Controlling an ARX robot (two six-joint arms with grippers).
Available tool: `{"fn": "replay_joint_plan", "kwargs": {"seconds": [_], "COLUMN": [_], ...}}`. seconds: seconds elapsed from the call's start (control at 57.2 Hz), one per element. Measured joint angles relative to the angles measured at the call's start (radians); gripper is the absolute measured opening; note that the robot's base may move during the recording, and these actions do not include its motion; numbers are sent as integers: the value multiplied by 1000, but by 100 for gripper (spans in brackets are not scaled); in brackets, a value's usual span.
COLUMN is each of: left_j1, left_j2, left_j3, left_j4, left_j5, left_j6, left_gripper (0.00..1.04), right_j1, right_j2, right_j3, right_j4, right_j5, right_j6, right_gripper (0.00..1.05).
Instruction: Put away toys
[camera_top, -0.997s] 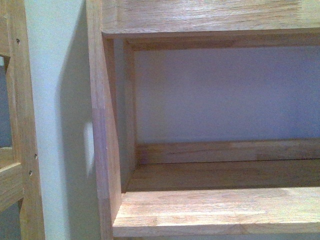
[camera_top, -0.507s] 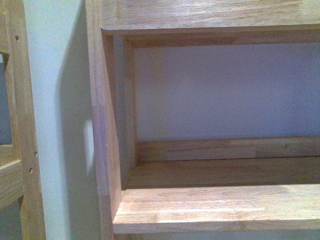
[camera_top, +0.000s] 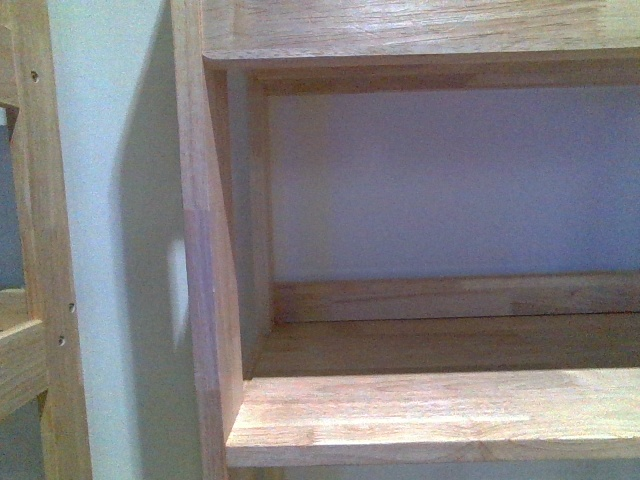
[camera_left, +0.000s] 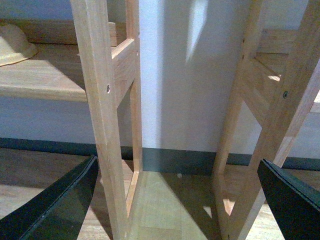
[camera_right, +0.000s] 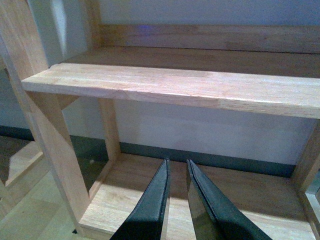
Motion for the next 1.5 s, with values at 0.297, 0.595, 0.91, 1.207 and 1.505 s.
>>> {"fn": "replay_joint_plan", "kwargs": {"seconds": [0.297,0.595,0.91,1.207,1.505], "left_j1": [0,0,0,0,0], "left_j2": [0,0,0,0,0], "left_j3": [0,0,0,0,0], "left_j4": [0,0,0,0,0], "left_j5": [0,0,0,0,0], "left_j6": [0,0,0,0,0], "left_gripper": [99,99,99,99,99], "right_j1": [0,0,0,0,0], "right_j2": [0,0,0,0,0], "right_j3": [0,0,0,0,0], "right_j4": [0,0,0,0,0], "right_j5": [0,1,0,0,0], "right_j6": [-1,3,-2,-2,-2], "right_gripper": [56,105,104,104,104]}}
